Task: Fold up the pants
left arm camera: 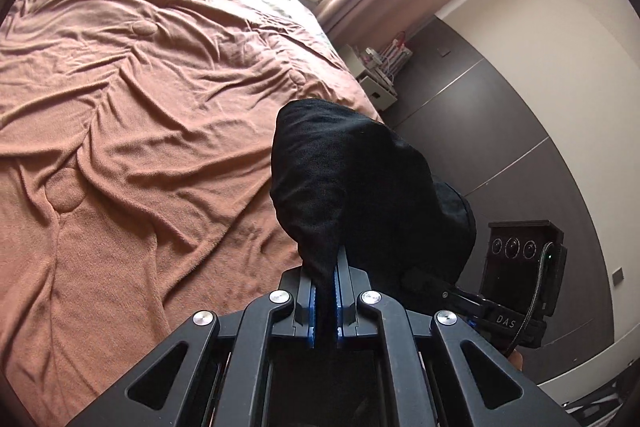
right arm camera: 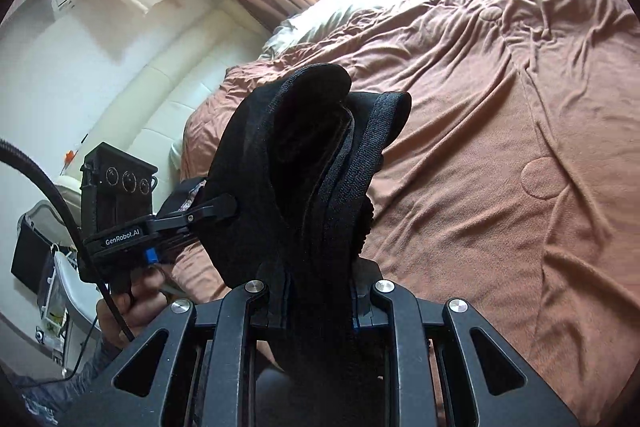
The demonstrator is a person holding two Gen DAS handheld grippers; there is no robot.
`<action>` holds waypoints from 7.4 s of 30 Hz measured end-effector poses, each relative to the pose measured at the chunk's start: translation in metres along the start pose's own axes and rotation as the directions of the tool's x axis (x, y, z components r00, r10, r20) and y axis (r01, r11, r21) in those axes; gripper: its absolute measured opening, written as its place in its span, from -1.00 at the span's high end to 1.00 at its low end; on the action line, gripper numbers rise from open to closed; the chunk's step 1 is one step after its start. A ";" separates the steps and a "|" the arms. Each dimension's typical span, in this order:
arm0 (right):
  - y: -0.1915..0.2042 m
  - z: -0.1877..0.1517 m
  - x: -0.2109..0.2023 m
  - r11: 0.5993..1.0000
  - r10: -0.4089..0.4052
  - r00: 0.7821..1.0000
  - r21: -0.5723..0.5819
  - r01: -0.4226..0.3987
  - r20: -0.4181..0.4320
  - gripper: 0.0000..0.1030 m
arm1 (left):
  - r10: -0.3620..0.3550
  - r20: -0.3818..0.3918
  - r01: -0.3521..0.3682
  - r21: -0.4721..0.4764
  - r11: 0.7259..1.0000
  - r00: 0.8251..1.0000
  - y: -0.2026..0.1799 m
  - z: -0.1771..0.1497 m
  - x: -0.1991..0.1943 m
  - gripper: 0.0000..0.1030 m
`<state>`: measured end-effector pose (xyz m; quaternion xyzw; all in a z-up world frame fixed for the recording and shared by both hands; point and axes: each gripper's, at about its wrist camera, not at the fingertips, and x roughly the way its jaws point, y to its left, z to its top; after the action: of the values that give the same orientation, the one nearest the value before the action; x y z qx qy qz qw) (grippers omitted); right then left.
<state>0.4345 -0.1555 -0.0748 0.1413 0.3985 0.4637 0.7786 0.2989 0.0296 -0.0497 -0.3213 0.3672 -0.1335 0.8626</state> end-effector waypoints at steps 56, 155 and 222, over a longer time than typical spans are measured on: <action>-0.100 -0.036 -0.353 0.972 -0.228 0.938 0.003 0.236 0.260 0.68 | -0.279 -0.174 0.316 0.243 0.917 0.944 -0.317 -0.017 0.207 0.88; -0.177 0.079 -0.268 0.785 -0.594 0.804 0.236 0.572 0.024 0.41 | -0.016 -0.241 0.051 0.141 0.989 0.970 -0.225 0.066 0.479 0.29; 0.244 -0.165 -0.276 0.752 -0.650 0.680 0.162 0.639 0.339 -0.79 | 0.159 0.130 -0.203 0.488 0.849 0.979 -0.160 -0.033 -0.082 -0.99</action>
<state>0.0926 -0.2810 0.0982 0.0896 0.2736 0.1180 0.9504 0.2188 -0.0686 0.0819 -0.0567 0.3122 -0.1283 0.9396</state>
